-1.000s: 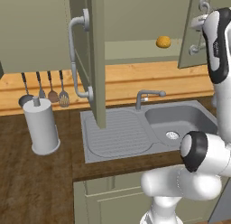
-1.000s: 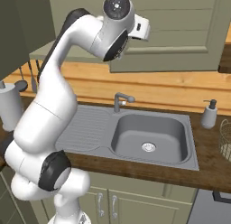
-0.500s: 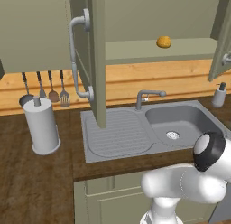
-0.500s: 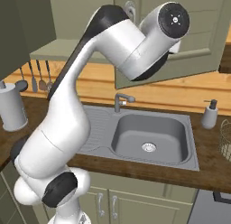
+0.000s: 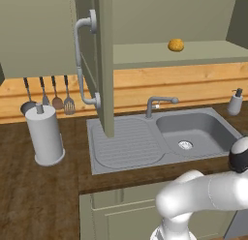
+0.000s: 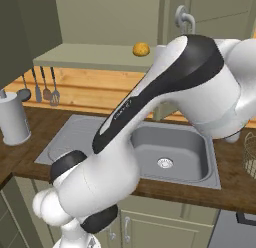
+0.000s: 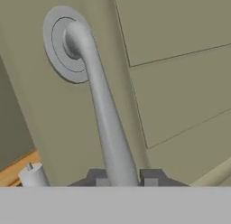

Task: Open the cabinet, pick up the bread from the cabinet and place it in the basket. Then move the basket to the dining counter.

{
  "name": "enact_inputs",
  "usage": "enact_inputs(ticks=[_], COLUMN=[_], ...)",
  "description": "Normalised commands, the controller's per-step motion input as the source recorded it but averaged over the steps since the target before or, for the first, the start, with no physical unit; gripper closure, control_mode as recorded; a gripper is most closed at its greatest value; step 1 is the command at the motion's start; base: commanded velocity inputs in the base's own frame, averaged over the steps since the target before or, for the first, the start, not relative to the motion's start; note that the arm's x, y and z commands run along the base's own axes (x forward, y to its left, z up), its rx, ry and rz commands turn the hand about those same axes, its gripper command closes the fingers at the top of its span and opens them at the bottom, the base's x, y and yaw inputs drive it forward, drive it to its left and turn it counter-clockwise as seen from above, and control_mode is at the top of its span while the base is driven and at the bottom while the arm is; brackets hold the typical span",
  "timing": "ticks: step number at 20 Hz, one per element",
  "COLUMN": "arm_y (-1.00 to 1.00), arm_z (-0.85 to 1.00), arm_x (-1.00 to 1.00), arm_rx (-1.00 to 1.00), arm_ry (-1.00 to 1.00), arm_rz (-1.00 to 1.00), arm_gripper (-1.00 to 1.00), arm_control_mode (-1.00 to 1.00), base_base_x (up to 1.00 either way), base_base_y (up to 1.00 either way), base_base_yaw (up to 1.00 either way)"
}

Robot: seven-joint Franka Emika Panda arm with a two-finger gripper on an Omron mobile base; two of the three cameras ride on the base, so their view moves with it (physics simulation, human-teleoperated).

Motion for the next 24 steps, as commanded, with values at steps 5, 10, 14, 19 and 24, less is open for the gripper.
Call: enact_inputs(ticks=[5,10,14,19,24], arm_y=[0.47,0.05,0.0,0.09,0.83], arm_z=[-0.62,-0.17,-0.17,-0.08,-0.07], arm_x=[-0.24,-0.18,-0.6,-0.84,-0.83], arm_rx=[0.06,0.02,0.02,0.02,-0.05], arm_ry=[-0.26,-0.08,-0.09,-0.07,0.0], arm_rz=[-0.01,-0.06,-0.2,-0.31,-0.48], arm_gripper=[-1.0,-1.0,-1.0,-1.0,-1.0], arm_control_mode=[-1.0,-1.0,-1.0,-1.0,-1.0], base_base_x=[0.0,0.0,0.0,0.0,0.0], base_base_y=[0.0,0.0,0.0,0.0,0.0], base_base_yaw=[0.0,0.0,0.0,0.0,0.0])
